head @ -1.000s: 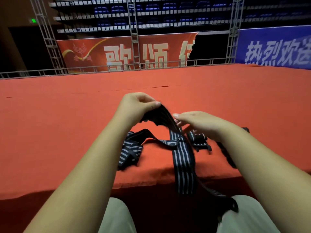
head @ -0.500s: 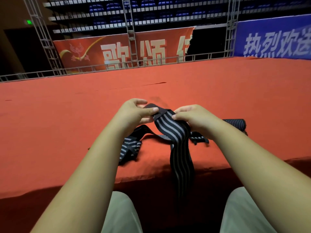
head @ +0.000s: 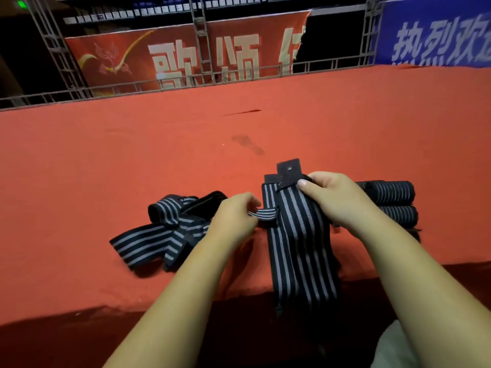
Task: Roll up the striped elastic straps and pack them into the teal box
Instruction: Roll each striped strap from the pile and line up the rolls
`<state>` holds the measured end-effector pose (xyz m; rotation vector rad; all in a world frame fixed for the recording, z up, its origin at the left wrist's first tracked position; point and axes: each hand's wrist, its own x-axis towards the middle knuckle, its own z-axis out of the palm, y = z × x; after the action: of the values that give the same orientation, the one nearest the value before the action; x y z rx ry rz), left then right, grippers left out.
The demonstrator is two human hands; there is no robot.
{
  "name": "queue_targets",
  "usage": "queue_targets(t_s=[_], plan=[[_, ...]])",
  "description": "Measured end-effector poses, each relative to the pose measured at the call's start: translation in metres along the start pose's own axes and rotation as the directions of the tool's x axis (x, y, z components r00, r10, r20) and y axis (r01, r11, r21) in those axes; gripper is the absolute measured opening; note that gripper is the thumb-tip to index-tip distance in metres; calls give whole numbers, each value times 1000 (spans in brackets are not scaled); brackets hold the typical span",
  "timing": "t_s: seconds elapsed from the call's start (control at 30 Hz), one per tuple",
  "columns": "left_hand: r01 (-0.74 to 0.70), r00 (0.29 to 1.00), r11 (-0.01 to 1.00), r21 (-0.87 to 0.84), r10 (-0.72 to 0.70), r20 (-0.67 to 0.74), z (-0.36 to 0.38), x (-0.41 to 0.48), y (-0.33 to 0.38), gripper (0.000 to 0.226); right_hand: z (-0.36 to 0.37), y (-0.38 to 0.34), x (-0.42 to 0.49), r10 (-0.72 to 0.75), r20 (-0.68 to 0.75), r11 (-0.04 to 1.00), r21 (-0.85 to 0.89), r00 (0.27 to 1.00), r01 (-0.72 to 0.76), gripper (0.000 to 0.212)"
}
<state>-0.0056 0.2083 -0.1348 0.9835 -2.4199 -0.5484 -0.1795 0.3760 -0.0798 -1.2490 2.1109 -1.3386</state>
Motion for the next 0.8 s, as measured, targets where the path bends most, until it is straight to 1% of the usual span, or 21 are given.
queue_targets(t_s=[0.07, 0.13, 0.23, 0.3, 0.37, 0.4, 0.43, 0.5, 0.53, 0.57, 0.6, 0.67, 0.7, 0.73, 0.77, 0.8], plan=[[-112, 993, 978, 177, 103, 55, 14, 9, -9, 28, 3, 7, 9, 9, -40, 1000, -17, 999, -10, 28], [-194, 980, 936, 294, 168, 111, 24, 16, -13, 30, 9, 14, 18, 11, -84, 1000, -22, 996, -13, 27], [-201, 980, 891, 407, 189, 70, 30, 21, -14, 20, 16, 24, 27, 48, -128, 999, 0, 991, -48, 24], [-151, 985, 897, 415, 173, -15, 30, 25, -13, 18, 21, 32, 33, 82, -153, 996, 41, 985, -76, 22], [-52, 978, 928, 368, 121, -168, 23, 28, -10, 19, 24, 34, 36, 87, -171, 994, 74, 981, -76, 21], [13, 967, 950, 311, 67, -247, 19, 32, -9, 19, 25, 34, 38, 79, -175, 995, 79, 981, -66, 21], [92, 952, 968, 232, -17, -304, 13, 36, -8, 19, 25, 33, 39, 71, -176, 995, 77, 982, -58, 21], [225, 914, 972, 61, -189, -358, 3, 46, -9, 18, 26, 30, 40, 55, -166, 997, 63, 985, -45, 21], [253, 894, 967, -5, -236, -380, 0, 51, -12, 19, 27, 27, 41, 49, -159, 998, 57, 986, -41, 21], [264, 889, 964, -39, -259, -377, -2, 54, -14, 24, 28, 25, 40, 44, -149, 998, 51, 988, -37, 20], [266, 908, 964, -34, -262, -328, -1, 57, -18, 39, 31, 24, 40, 33, -135, 999, 45, 990, -27, 20], [265, 956, 964, -7, -264, -130, 2, 55, -22, 89, 35, 22, 41, 12, -110, 999, 35, 994, -8, 20], [277, 959, 961, -23, -278, -56, 3, 52, -22, 103, 37, 22, 41, 8, -103, 1000, 31, 995, -5, 20], [284, 958, 958, -41, -285, -26, 4, 50, -25, 106, 39, 22, 41, 8, -101, 1000, 28, 995, -5, 20], [293, 955, 954, -56, -295, -19, 5, 49, -25, 99, 40, 23, 41, 11, -106, 1000, 26, 994, -8, 19], [281, 958, 954, -106, -285, -24, 5, 50, -27, 85, 42, 24, 41, 13, -112, 1000, 27, 994, -10, 19]])
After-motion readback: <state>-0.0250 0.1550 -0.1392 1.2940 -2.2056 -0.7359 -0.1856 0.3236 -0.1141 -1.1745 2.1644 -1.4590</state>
